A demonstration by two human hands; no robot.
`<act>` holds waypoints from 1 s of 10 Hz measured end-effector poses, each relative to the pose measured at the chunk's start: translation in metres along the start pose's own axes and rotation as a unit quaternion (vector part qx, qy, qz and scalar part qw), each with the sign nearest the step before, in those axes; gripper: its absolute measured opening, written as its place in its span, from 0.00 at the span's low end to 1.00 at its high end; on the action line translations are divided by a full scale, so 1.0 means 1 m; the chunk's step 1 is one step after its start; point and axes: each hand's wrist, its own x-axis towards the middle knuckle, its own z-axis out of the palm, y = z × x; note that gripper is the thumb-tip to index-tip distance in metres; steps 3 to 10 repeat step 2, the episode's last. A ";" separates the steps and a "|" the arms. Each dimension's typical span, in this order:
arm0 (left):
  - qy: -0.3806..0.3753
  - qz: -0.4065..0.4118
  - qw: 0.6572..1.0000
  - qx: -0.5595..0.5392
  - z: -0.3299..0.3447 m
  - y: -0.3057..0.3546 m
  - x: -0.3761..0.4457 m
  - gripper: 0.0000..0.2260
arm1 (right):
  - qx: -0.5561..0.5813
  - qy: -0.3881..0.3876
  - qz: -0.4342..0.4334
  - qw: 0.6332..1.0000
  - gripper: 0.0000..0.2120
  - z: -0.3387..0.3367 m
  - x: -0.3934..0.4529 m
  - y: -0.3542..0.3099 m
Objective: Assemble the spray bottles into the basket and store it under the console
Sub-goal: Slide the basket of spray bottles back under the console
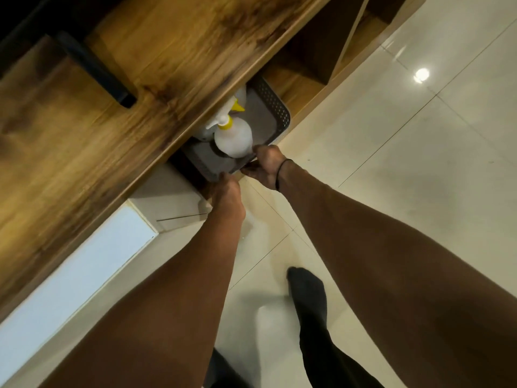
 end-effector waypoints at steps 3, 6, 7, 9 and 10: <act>-0.071 -0.042 0.995 0.062 -0.013 0.013 -0.053 0.23 | -0.058 0.049 0.007 0.997 0.15 -0.012 -0.026 0.008; -0.071 -0.042 0.995 0.062 -0.013 0.013 -0.053 0.23 | -0.058 0.049 0.007 0.997 0.15 -0.012 -0.026 0.008; -0.071 -0.042 0.995 0.062 -0.013 0.013 -0.053 0.23 | -0.058 0.049 0.007 0.997 0.15 -0.012 -0.026 0.008; -0.071 -0.042 0.995 0.062 -0.013 0.013 -0.053 0.23 | -0.058 0.049 0.007 0.997 0.15 -0.012 -0.026 0.008; -0.071 -0.042 0.995 0.062 -0.013 0.013 -0.053 0.23 | -0.058 0.049 0.007 0.997 0.15 -0.012 -0.026 0.008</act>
